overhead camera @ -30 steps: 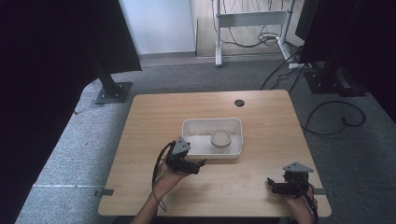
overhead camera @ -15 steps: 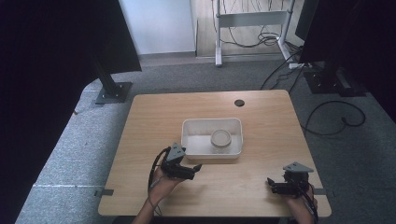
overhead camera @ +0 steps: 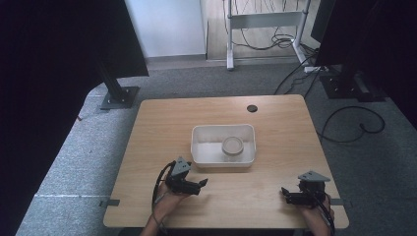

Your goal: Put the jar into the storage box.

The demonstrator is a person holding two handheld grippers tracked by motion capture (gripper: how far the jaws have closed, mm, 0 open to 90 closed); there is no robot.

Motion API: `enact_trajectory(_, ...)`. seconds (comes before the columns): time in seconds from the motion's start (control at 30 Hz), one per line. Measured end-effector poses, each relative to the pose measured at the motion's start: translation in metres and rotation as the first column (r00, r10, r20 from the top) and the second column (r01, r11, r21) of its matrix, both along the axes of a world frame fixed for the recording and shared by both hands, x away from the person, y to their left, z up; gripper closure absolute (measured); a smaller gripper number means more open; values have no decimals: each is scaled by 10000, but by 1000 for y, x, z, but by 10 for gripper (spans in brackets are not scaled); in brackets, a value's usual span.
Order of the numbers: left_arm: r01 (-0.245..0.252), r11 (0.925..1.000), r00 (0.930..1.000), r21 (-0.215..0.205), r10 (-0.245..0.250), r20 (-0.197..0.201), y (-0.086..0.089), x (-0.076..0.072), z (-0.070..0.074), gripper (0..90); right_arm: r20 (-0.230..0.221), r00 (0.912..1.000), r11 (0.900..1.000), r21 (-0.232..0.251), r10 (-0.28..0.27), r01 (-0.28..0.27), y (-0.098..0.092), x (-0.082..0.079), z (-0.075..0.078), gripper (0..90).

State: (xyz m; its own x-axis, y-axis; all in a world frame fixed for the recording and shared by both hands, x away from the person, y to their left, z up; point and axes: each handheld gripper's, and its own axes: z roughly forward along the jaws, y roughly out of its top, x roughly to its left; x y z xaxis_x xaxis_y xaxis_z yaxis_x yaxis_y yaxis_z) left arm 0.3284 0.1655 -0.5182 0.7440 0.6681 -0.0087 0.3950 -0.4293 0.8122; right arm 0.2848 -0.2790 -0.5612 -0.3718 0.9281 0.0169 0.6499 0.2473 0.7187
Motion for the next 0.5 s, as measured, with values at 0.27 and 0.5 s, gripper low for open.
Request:
enact_trajectory(0.27, -98, 9990, 9998, 442, 104, -144, 6, -3, -12, 64, 0, 10000, 10000, 1, -10, 10, 0, 0, 0, 22)
enact_trajectory(0.5, -139, 9966, 9986, 818, 180, -498, 11, -4, -21, 64, 0, 10000, 10000, 0, -16, 16, 0, 0, 0, 22)
